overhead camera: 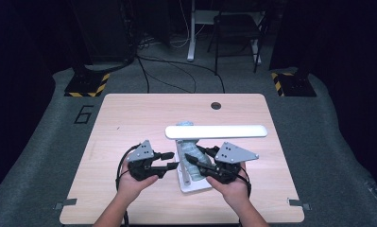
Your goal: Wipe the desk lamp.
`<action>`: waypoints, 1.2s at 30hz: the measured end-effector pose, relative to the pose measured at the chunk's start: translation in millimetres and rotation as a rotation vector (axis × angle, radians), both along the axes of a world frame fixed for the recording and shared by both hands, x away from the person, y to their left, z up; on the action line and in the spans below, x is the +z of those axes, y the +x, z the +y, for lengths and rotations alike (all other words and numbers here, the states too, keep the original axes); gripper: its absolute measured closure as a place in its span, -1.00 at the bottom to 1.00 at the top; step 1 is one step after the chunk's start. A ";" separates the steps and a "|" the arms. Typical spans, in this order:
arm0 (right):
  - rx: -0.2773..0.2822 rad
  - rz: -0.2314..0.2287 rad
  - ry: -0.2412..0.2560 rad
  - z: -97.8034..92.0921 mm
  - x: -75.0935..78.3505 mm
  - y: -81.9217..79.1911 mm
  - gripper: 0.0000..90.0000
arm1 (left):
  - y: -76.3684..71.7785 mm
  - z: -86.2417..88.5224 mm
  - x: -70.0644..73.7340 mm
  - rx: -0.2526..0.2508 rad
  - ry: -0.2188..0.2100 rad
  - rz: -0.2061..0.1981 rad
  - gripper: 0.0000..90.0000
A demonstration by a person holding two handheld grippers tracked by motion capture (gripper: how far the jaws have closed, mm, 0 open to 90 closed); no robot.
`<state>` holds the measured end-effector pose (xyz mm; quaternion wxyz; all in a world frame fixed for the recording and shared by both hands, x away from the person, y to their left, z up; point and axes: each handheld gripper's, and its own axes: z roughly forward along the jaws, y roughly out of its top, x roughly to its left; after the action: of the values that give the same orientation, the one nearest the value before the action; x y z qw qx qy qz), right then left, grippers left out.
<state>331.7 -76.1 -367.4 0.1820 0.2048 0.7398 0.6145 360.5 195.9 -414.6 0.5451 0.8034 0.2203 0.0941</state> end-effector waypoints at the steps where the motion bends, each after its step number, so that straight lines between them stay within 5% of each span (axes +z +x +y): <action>1: 0.003 0.000 0.001 0.1 -0.9 0.6 0.41 | -0.2 -0.1 0.0 0.001 -0.001 0.002 0.28; 8: 0.006 0.065 -0.030 -0.4 -30.5 8.6 0.41 | -0.4 0.0 -0.1 0.004 -0.005 0.003 0.28; 14: 0.008 0.166 -0.143 0.4 -65.3 12.6 0.41 | -0.5 -1.0 -0.2 0.007 -0.005 0.000 0.28; 16: -0.004 0.161 -0.168 1.6 -70.6 12.9 0.41 | -0.4 -1.1 -0.1 0.006 -0.004 -0.002 0.28; 22: -0.013 0.108 -0.178 3.7 -50.7 8.6 0.42 | -0.4 -0.6 -0.1 0.006 -0.007 0.004 0.28; 31: -0.016 -0.012 -0.069 2.4 -3.3 -2.9 0.42 | -0.1 -0.4 0.3 0.001 0.001 -0.001 0.28; 36: -0.010 -0.032 -0.014 -0.6 9.8 -5.3 0.42 | -0.1 -1.9 0.2 -0.003 0.004 -0.008 0.28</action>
<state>326.4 -76.6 -357.7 0.1982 0.1973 0.7400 0.6117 360.4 194.0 -414.4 0.5445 0.8044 0.2170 0.0969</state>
